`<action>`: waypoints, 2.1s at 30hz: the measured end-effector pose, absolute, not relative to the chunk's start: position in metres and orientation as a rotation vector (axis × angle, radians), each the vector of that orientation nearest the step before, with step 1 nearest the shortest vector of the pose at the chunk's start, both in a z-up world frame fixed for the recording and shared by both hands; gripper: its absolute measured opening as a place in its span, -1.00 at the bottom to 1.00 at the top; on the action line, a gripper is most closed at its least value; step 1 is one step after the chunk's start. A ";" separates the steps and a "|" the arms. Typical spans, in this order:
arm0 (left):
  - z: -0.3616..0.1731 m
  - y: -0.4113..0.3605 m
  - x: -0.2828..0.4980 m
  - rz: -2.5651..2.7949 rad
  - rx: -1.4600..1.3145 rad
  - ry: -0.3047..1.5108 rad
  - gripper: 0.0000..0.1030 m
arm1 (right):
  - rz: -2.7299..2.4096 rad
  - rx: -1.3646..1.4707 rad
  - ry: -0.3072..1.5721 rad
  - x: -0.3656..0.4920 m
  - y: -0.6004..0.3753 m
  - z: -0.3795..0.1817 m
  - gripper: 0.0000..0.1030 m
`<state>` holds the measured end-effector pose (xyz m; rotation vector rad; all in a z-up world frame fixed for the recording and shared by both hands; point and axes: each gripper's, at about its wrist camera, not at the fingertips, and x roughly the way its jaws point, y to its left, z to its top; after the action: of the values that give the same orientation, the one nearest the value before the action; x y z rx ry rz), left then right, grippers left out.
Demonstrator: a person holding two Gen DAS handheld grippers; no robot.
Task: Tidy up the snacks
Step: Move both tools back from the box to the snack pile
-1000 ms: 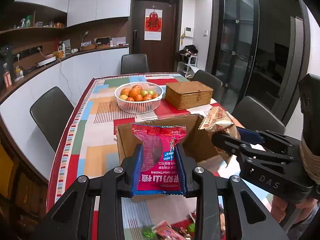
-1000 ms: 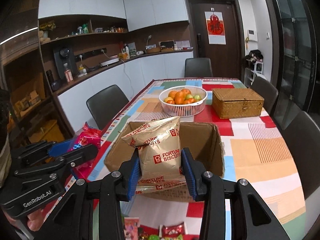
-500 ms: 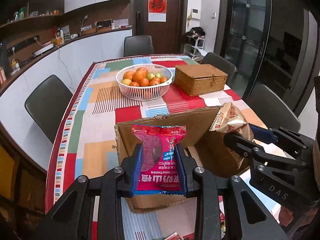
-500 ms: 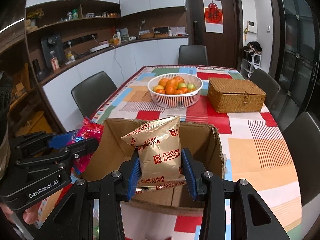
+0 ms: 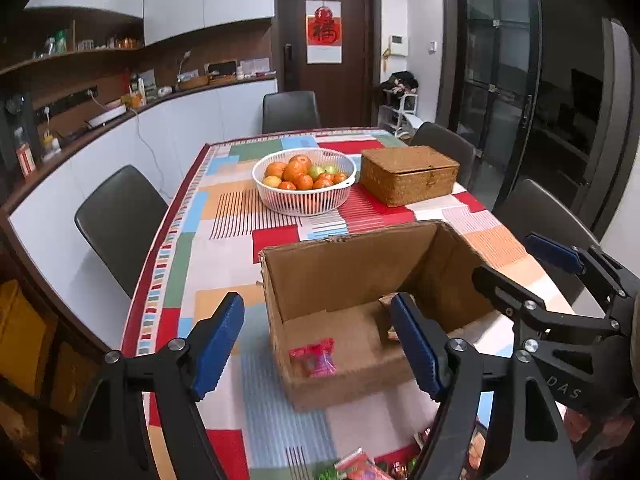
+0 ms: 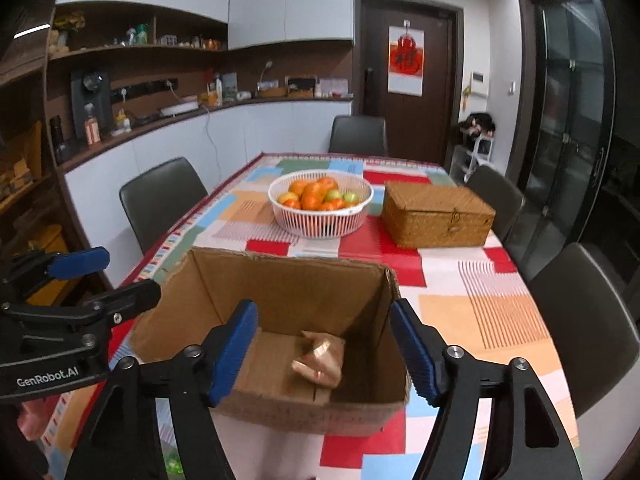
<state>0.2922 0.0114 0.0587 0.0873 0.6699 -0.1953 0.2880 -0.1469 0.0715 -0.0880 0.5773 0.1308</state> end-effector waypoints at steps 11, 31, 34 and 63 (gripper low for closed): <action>0.086 0.023 0.199 -0.163 0.116 0.532 0.82 | 0.195 -0.123 0.474 0.207 -0.134 0.092 0.52; 0.044 0.044 0.098 -0.148 0.146 0.564 0.94 | 0.274 -0.180 0.495 0.109 -0.115 0.068 0.52; 0.030 0.046 0.094 -0.137 0.168 0.597 0.94 | 0.276 -0.204 0.539 0.108 -0.114 0.055 0.52; -0.072 0.023 0.094 -0.138 0.422 0.665 0.84 | 0.263 -0.326 0.743 0.104 -0.114 -0.040 0.51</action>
<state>0.0944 0.0230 -0.0722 0.4217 0.6645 -0.1381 0.1044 -0.1142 -0.0398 -0.3262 0.7429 0.2632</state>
